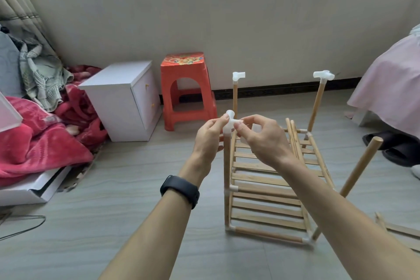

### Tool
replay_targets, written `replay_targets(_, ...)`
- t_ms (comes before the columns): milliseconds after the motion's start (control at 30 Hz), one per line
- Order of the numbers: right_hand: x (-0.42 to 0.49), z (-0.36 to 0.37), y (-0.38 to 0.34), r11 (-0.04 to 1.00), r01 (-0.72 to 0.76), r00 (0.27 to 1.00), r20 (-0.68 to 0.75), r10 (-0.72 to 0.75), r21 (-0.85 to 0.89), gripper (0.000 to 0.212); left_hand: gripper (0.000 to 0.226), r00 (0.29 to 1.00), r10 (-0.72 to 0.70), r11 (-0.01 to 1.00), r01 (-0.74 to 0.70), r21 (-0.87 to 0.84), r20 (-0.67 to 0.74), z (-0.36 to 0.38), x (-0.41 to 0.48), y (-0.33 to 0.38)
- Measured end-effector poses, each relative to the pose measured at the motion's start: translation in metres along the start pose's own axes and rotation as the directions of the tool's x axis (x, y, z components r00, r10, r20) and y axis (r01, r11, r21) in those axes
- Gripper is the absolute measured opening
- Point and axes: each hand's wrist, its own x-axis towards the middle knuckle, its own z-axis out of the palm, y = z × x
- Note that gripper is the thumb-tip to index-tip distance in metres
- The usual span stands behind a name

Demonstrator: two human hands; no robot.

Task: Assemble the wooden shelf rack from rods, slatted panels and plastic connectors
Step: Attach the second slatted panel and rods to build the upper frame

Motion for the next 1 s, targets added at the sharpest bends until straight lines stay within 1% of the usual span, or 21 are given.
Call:
replay_targets(100,0.000,-0.002,0.004,1.000,-0.007,1.000,0.004,0.007,-0.013,0.030,0.034,0.999,0.047,0.998,-0.047,-0.035,-0.002,0.004,0.001,-0.003)
replay_targets(200,0.000,0.000,0.005,1.000,0.005,1.000,0.000,-0.005,-0.001,0.025,0.038,0.991,0.127,0.988,-0.125,-0.086,0.027,0.010,0.001,-0.004)
replay_targets(267,0.002,0.001,0.006,0.999,-0.010,1.000,-0.003,0.010,0.032,0.024,0.035,0.987,0.156,0.985,-0.153,-0.082,0.038,0.012,0.002,-0.005)
replay_targets(333,0.003,0.003,0.006,0.997,-0.037,0.999,0.003,0.037,0.068,0.029,0.033,0.986,0.161,0.985,-0.158,-0.070,0.042,0.011,0.004,-0.007)
replay_targets(400,0.003,0.004,0.006,0.997,-0.042,0.999,0.001,0.042,0.063,0.031,0.032,0.985,0.166,0.985,-0.163,-0.051,0.049,0.009,0.008,-0.010)
replay_targets(500,0.004,0.005,0.007,0.996,-0.057,0.998,-0.014,0.058,0.063,0.028,0.032,0.983,0.166,0.986,-0.163,-0.035,0.073,0.010,0.012,-0.014)
replay_targets(733,0.004,0.006,0.010,0.960,-0.167,0.986,0.015,0.168,0.225,0.024,0.033,0.977,0.174,0.985,-0.169,-0.047,0.126,0.010,0.017,-0.020)
replay_targets(833,0.005,0.004,0.008,0.936,-0.220,0.975,0.034,0.220,0.274,0.026,0.045,0.975,0.184,0.983,-0.181,-0.038,0.122,0.011,0.014,-0.022)
replay_targets(900,0.003,0.003,0.006,0.931,-0.231,0.972,0.035,0.231,0.283,0.027,0.052,0.977,0.179,0.984,-0.178,-0.020,0.116,0.012,0.013,-0.022)
replay_targets(967,0.000,0.003,0.004,0.928,-0.231,0.972,0.024,0.235,0.292,0.028,0.054,0.979,0.171,0.985,-0.172,0.001,0.111,0.012,0.013,-0.024)
replay_targets(1000,-0.002,0.003,0.003,0.927,-0.232,0.972,0.023,0.236,0.294,0.028,0.051,0.979,0.169,0.985,-0.172,0.016,0.116,0.012,0.012,-0.024)
